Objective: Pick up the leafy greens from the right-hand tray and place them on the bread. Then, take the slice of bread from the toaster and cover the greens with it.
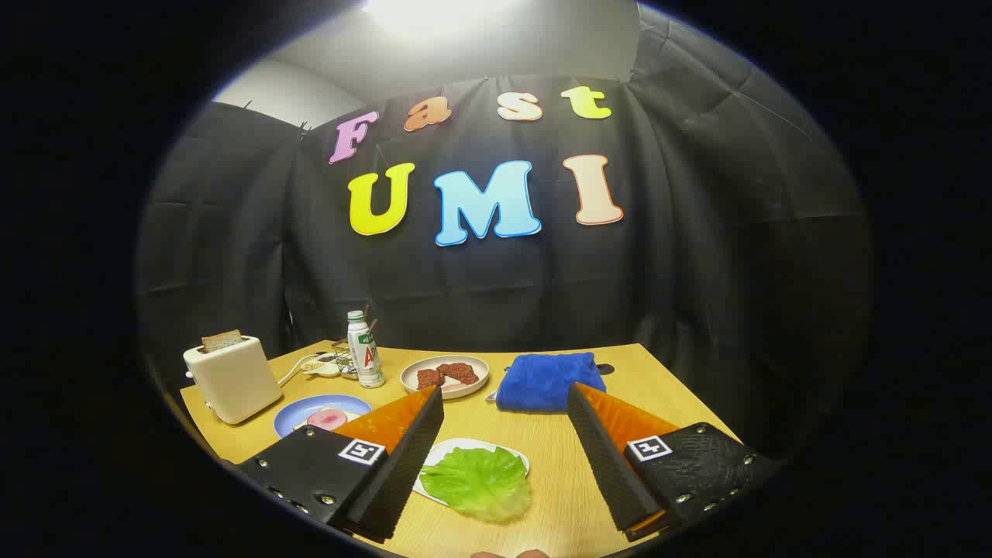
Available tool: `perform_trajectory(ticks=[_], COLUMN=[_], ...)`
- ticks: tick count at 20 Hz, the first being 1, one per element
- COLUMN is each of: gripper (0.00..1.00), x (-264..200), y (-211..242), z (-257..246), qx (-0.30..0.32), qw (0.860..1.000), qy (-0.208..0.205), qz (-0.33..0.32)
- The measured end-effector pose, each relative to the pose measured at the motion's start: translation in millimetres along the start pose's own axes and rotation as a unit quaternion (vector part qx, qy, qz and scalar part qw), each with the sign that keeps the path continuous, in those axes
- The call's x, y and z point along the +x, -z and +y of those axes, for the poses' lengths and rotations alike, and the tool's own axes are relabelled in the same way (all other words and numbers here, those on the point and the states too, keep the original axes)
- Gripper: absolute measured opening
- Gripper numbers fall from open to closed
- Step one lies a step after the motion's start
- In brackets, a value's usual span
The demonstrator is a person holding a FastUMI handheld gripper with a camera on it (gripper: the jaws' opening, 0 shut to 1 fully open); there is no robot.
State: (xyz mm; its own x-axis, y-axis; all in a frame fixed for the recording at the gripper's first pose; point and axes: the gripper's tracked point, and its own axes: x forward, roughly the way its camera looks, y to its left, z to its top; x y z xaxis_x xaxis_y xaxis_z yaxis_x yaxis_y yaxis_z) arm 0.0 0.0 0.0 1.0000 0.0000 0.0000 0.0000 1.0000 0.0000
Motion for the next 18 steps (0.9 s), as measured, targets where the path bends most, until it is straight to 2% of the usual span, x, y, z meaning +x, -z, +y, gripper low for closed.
perform_trajectory(ticks=[10, 14, 18], gripper=[0.98, 0.98, 0.98], x=[2.5, 4.9, 12.8], y=[1.4, 12.7, 33.9], z=[-4.4, -2.3, 2.6], qx=[-0.004, -0.003, -0.033], qw=[1.000, 1.000, 0.997], qy=[0.008, 0.006, 0.008], qz=[0.002, 0.024, 0.073])
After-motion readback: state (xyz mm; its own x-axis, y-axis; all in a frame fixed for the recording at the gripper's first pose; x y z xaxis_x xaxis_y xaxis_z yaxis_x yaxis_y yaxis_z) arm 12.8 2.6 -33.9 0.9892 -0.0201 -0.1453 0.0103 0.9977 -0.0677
